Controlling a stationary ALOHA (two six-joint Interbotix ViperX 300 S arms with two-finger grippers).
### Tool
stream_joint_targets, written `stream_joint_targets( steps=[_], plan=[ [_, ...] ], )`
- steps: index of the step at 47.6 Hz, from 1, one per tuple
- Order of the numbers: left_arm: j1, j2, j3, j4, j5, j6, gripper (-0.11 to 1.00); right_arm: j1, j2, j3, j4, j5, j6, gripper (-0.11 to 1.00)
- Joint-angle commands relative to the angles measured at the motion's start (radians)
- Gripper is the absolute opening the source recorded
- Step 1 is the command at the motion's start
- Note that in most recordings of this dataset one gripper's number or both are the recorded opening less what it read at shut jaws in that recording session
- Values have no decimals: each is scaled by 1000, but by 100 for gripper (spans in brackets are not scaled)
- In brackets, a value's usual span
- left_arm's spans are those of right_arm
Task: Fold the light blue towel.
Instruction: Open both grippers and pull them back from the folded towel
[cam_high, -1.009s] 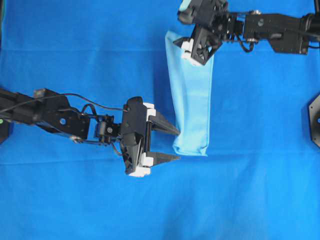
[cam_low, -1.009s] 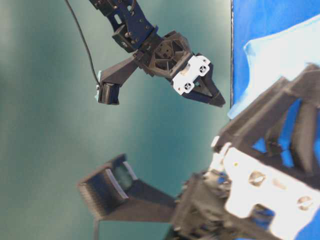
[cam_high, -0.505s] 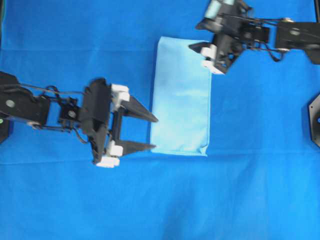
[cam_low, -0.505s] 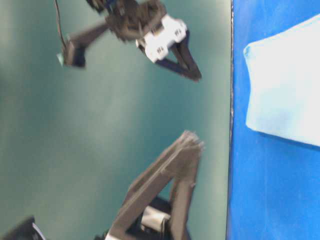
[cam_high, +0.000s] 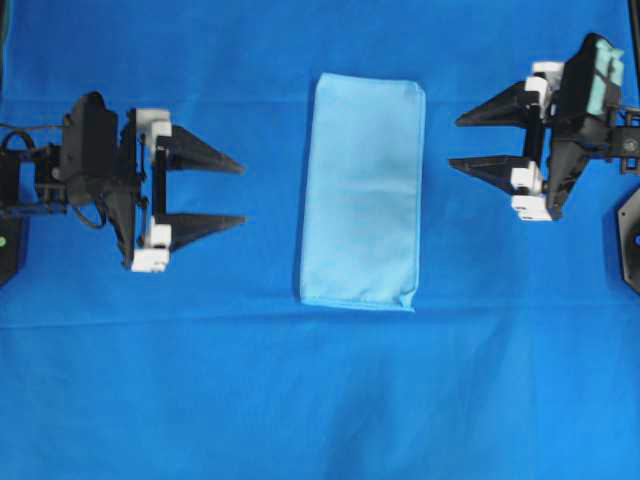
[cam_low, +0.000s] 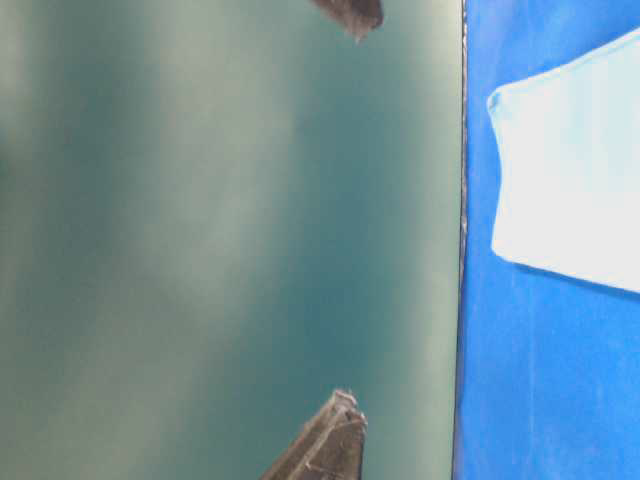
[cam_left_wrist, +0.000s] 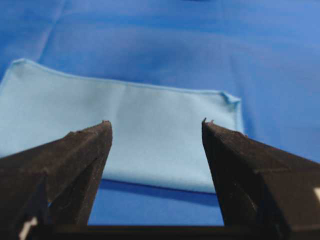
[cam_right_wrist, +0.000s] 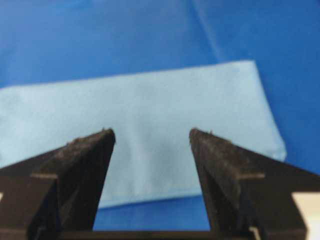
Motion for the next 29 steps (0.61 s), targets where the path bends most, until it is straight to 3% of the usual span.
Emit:
stream_joint_targets(
  steps=[1, 19, 29],
  plan=[
    [15, -3, -12, 2, -14, 2, 70, 3, -5, 0, 12, -21, 0, 64],
    [29, 52, -72, 0, -9, 2, 70, -3, 8, -25, 23, -5, 0, 64],
    [112, 158, -192, 2, 38, 18, 69, -101, 77, -91, 20, 91, -14, 64]
  ],
)
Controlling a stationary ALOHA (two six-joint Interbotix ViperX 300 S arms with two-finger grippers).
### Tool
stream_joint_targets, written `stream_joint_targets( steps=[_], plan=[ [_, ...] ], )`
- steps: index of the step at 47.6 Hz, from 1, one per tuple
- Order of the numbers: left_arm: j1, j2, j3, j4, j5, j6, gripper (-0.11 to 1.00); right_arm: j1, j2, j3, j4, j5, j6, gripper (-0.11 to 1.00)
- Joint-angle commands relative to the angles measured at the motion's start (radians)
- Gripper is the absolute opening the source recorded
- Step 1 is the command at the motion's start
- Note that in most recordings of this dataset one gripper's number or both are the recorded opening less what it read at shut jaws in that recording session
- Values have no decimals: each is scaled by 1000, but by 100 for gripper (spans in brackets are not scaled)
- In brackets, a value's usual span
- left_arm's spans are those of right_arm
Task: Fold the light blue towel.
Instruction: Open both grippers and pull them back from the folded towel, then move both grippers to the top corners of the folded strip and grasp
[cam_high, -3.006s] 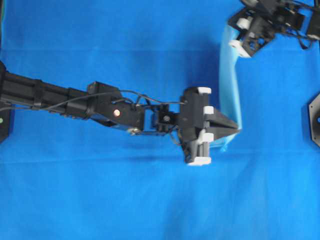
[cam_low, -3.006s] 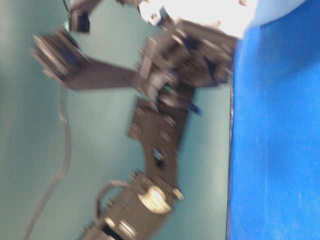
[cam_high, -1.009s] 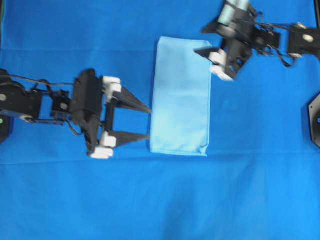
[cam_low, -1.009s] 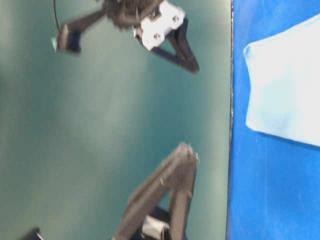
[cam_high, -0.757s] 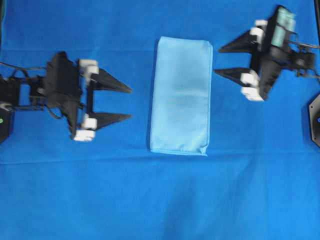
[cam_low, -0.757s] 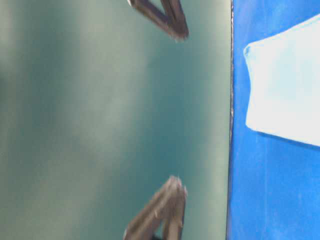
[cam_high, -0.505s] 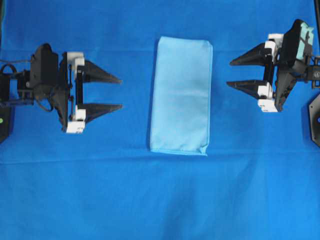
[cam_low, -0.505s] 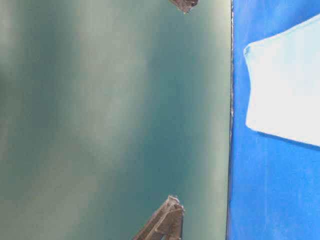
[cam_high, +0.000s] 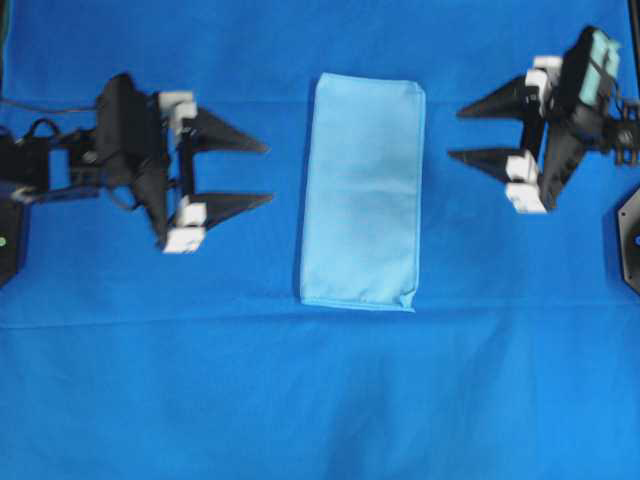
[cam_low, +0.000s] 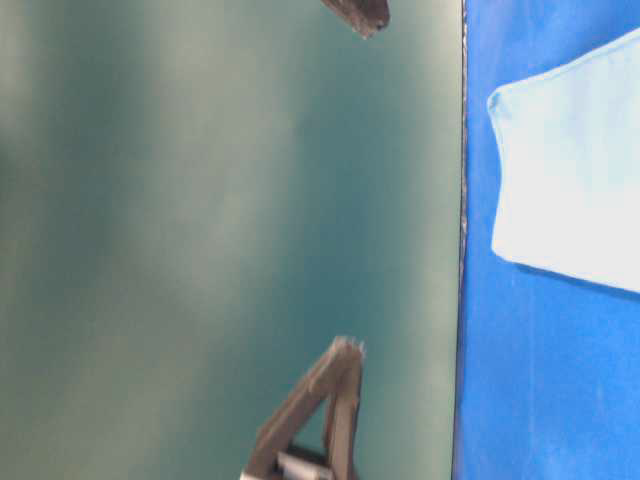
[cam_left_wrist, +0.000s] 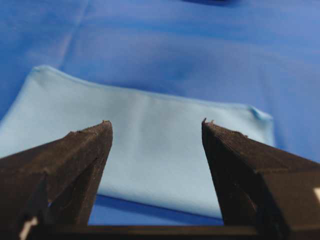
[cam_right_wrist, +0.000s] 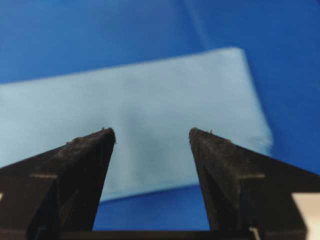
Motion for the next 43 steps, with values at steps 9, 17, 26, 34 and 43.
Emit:
stream_joint_targets(
  steps=[9, 17, 26, 34, 43],
  plan=[
    [141, 170, -195, 2, 126, 41, 69, -149, 170, -121, -38, 63, -11, 64],
    [221, 319, -285, 2, 138, 46, 69, -207, 337, -202, -77, 55, -11, 64],
    [276, 463, -356, 2, 137, 46, 69, -235, 502, -276, -91, 29, -11, 64],
    [299, 546, -396, 2, 137, 46, 69, -244, 594, -316, -91, 11, -11, 64],
    [310, 578, -410, 2, 137, 44, 67, -244, 624, -324, -89, 8, -9, 63]
  ],
)
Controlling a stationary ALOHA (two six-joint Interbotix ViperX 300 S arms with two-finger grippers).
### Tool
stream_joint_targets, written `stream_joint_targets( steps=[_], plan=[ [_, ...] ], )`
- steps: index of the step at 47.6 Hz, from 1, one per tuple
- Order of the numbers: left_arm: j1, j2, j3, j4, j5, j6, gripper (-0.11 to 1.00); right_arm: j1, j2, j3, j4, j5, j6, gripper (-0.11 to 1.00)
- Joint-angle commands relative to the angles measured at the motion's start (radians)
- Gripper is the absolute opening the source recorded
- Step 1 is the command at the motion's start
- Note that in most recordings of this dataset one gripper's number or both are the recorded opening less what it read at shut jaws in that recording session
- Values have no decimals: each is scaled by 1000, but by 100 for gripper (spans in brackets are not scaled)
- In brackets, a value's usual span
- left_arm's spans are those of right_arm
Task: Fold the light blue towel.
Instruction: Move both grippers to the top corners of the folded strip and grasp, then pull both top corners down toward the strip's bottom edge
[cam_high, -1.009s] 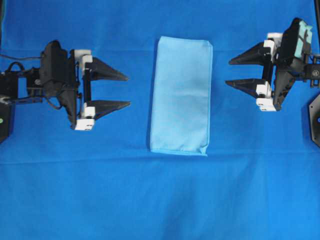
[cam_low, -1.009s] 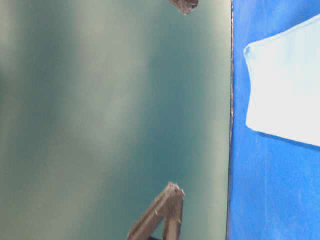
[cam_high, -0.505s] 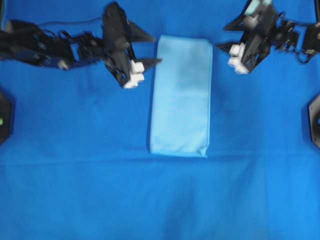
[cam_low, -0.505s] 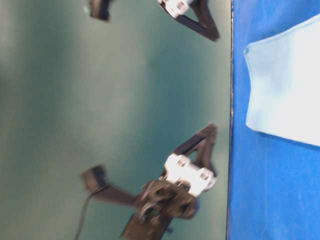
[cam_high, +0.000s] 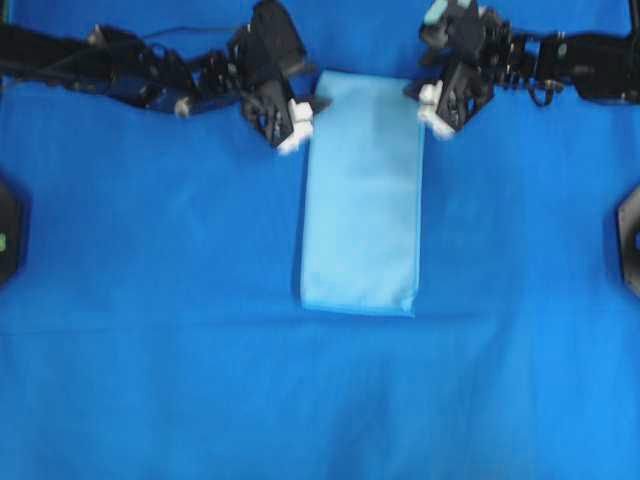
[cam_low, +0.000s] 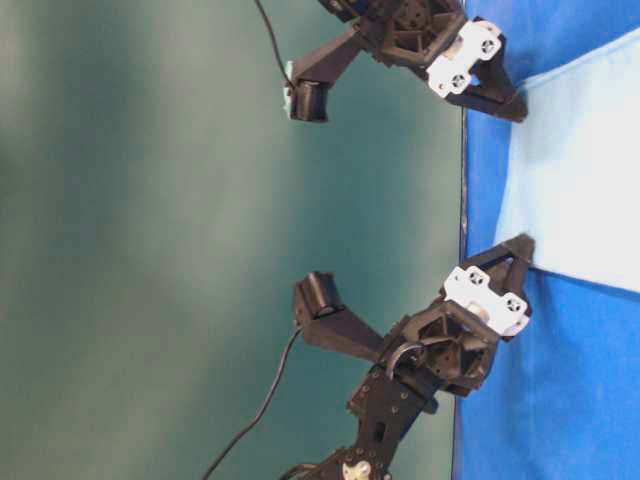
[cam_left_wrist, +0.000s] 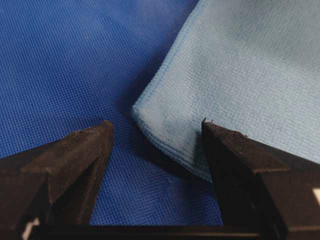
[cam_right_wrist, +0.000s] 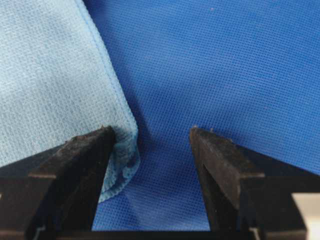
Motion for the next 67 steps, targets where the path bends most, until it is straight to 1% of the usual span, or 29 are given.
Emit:
stream_joint_targets(
  steps=[1, 4, 6, 7, 9, 15, 16, 19, 21, 32, 43, 49, 57, 62, 67],
  plan=[
    [5, -14, -15, 2, -5, 0, 66, 0, -12, -14, -2, -12, 3, 63],
    [5, -14, -11, 2, -5, 0, 60, 3, -11, -11, -2, -12, 3, 60],
    [3, -14, -9, 2, -5, 0, 53, 6, -11, -9, -3, -12, 3, 57],
    [3, -14, -8, 2, -5, 0, 49, 9, -11, -9, -2, -12, 3, 53],
    [3, -15, -3, 2, -5, 0, 41, 17, -11, -9, -3, -14, 0, 44],
    [-6, -17, 3, 2, -25, 0, 16, 32, -11, -8, -5, -14, 2, 7],
    [-8, -17, 5, 2, -31, 0, 13, 35, -12, -6, -5, -12, 2, 3],
    [-17, -18, 9, 2, -52, 0, 5, 38, -12, -6, -5, -14, 2, 3],
    [-21, -18, 12, 2, -61, 0, 4, 38, -11, -6, -5, -14, 2, 3],
    [-34, -32, 25, 2, -92, -5, 4, 38, -18, -23, -5, -8, 8, 3],
    [-34, -112, 43, 2, -92, 2, 4, 38, -100, -41, -5, 63, -3, 3],
    [-34, -137, 60, 3, -106, 3, 4, 38, -138, -32, -5, 72, -3, 3],
    [-34, -146, 89, 3, -143, 3, 4, 40, -141, -25, -5, 71, 0, 3],
    [-35, -158, 104, 2, -144, 2, 4, 43, -143, -25, -5, 72, 5, 3],
    [-51, -170, 114, 3, -152, 3, 4, 55, -143, -23, -5, 77, 12, 3]
  ],
)
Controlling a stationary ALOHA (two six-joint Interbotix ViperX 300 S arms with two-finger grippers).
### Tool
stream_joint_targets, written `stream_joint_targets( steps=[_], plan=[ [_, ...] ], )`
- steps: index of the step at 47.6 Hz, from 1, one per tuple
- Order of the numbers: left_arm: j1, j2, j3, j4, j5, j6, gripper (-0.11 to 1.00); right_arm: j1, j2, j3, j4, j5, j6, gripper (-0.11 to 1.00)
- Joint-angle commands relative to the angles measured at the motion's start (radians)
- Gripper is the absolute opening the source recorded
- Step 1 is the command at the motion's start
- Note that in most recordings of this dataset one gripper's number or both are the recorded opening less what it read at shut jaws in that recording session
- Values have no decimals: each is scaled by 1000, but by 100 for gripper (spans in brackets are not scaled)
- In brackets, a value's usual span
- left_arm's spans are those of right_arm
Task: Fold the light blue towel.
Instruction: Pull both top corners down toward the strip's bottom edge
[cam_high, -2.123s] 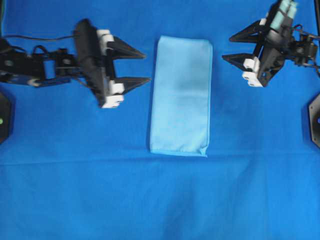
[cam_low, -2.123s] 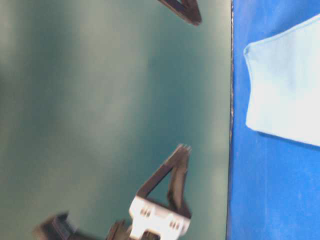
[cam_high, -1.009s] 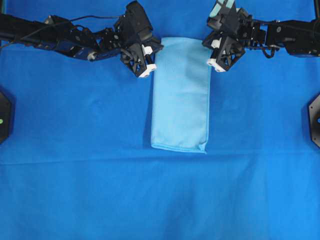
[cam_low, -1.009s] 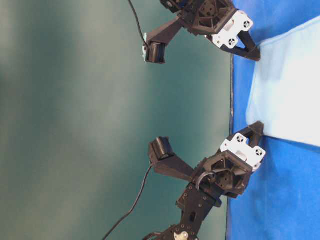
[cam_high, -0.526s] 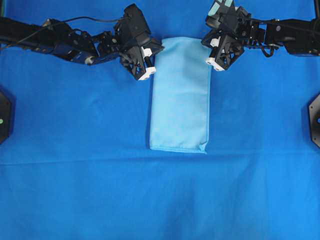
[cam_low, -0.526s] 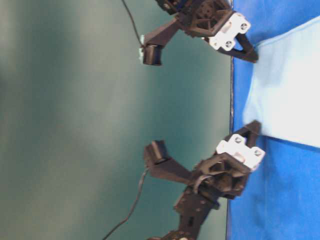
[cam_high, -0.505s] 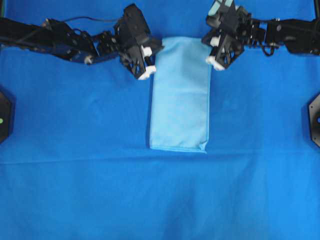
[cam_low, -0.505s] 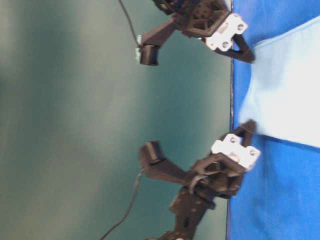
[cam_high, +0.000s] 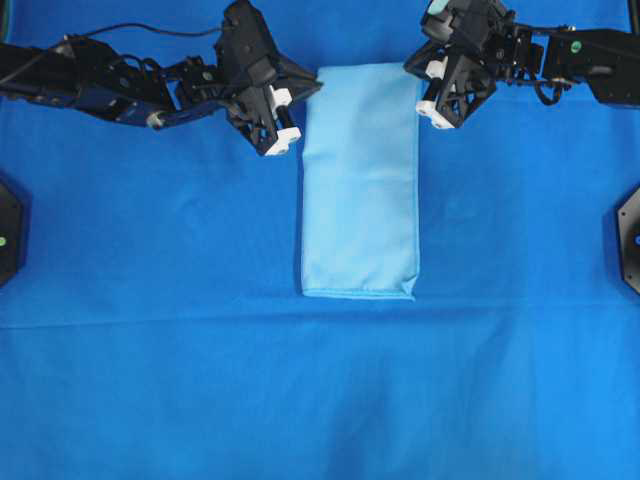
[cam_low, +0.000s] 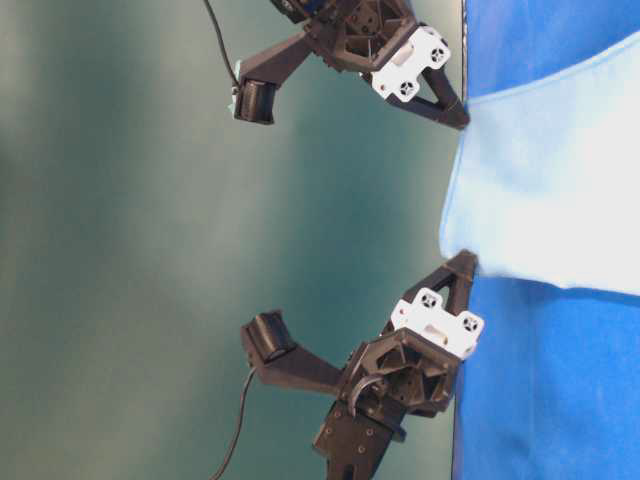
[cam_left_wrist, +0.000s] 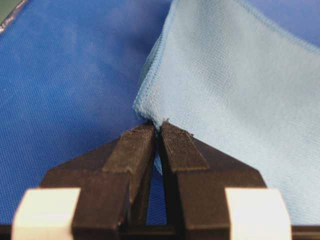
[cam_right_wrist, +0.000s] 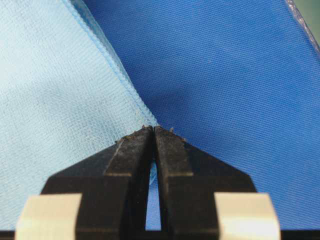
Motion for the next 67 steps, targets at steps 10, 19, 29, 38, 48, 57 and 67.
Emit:
stream_joint_targets(
  steps=[10, 19, 29, 38, 48, 57, 67],
  plan=[
    [-60, -66, 34, 8, -48, 3, 4, 74, -48, 23, 12, 0, 14, 3],
    [-155, -75, 67, 9, -66, 3, 4, 176, -123, 77, 80, 43, 17, 3],
    [-310, -80, 103, 8, -67, 3, 4, 368, -204, 138, 169, 98, 48, 3],
    [-422, -77, 117, 8, -26, 2, 4, 522, -206, 152, 221, 107, 109, 3],
    [-472, -71, 109, 8, 37, -2, 4, 606, -181, 143, 225, 107, 169, 3],
    [-482, -64, 110, 8, 41, -2, 4, 614, -133, 126, 225, 107, 179, 3],
    [-472, -63, 107, 8, 43, -3, 4, 614, -92, 104, 225, 107, 179, 3]
  ],
)
